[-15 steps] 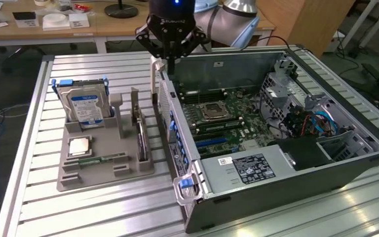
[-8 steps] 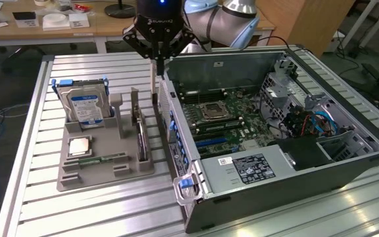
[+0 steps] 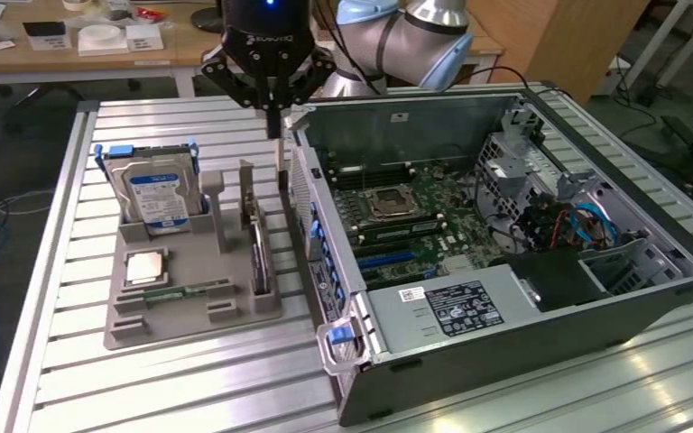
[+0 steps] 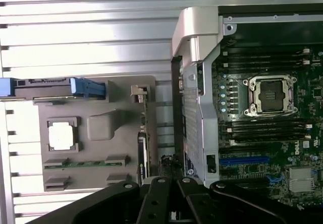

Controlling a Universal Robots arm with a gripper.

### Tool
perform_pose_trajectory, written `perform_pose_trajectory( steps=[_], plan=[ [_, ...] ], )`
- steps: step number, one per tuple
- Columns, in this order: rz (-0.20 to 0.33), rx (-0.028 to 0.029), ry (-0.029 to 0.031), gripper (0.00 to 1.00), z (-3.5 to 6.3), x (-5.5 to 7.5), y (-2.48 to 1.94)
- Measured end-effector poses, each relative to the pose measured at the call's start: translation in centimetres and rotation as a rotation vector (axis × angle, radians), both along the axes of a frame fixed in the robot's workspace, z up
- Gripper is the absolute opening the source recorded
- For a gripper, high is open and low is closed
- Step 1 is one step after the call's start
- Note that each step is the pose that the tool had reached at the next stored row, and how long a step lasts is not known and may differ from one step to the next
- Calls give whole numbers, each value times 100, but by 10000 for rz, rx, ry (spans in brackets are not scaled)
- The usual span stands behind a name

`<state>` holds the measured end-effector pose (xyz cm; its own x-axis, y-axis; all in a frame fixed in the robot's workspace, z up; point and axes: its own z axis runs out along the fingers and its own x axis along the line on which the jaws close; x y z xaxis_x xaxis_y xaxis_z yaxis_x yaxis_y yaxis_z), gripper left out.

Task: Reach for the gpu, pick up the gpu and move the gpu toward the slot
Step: 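Reach for the gpu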

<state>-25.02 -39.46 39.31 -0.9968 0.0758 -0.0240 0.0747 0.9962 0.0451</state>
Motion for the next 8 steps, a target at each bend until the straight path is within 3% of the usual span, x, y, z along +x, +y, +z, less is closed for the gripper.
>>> perform_pose_trajectory(
  steps=[8],
  plan=[
    [1, 0, 0, 11, -1, -144, 6]
  ],
)
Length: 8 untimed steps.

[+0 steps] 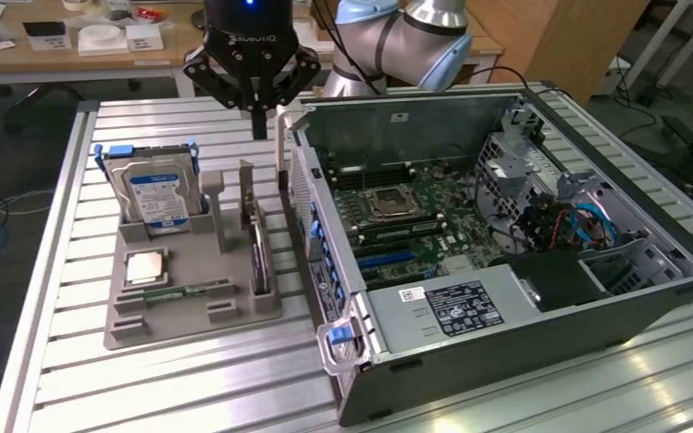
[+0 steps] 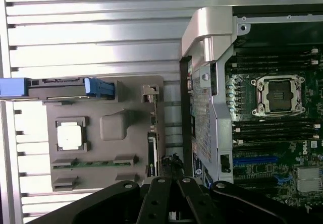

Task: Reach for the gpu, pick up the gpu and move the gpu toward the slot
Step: 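Reach for the gpu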

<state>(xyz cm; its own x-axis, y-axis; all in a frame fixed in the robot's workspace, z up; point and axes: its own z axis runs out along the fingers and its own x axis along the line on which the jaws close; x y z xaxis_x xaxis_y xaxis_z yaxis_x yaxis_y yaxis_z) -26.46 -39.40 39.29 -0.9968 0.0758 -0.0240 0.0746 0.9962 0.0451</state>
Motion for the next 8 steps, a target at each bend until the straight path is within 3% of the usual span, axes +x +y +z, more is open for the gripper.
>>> perform_pose_trajectory(
  steps=[8],
  plan=[
    [0, 0, 0, 11, 0, 0, 0]
  ],
)
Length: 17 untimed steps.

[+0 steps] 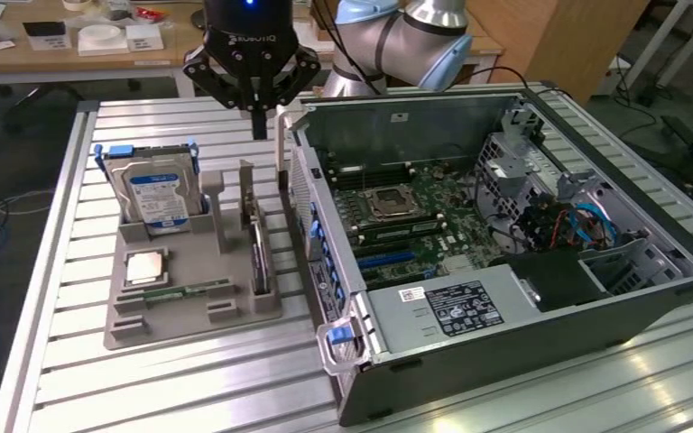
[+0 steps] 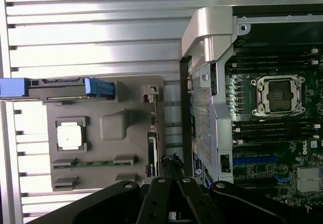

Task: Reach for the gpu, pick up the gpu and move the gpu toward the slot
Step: 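Reach for the gpu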

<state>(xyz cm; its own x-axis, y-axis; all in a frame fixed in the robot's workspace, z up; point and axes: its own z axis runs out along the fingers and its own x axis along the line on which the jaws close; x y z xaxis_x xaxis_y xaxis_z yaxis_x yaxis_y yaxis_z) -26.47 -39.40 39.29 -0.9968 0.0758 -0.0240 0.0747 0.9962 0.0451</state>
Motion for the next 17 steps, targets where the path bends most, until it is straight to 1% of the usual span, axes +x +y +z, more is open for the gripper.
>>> perform_pose_trajectory(
  steps=[4, 10, 17],
  plan=[
    [-1, 0, 0, 11, 0, -5, 0],
    [-1, 0, 0, 11, 0, -59, 0],
    [0, 0, 0, 11, 0, -64, 0]
  ],
)
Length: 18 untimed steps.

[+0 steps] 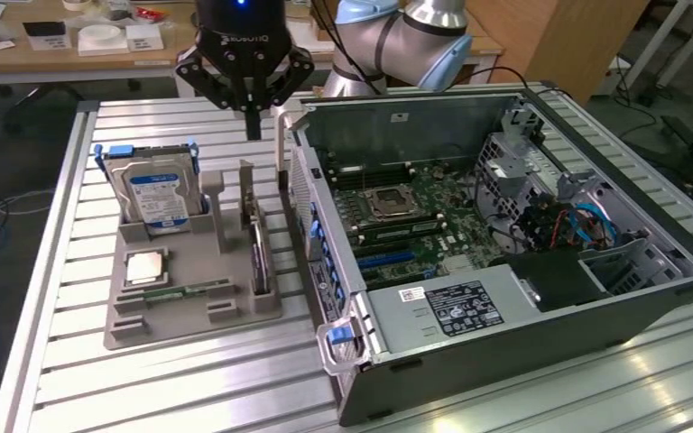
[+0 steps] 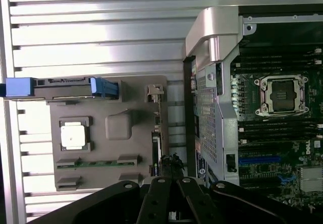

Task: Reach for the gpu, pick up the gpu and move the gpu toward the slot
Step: 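Reach for the gpu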

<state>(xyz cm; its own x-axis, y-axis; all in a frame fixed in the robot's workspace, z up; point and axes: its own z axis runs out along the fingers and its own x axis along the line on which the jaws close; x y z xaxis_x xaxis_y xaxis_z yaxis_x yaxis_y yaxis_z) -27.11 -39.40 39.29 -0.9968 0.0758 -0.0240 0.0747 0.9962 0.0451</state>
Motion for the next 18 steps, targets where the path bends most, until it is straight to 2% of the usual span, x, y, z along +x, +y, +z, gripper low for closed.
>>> perform_pose_trajectory(
  steps=[7, 18],
  plan=[
    [-1, 1, 0, 11, 0, -19, -31],
    [0, 0, 0, 11, -4, -60, -142]
  ],
)
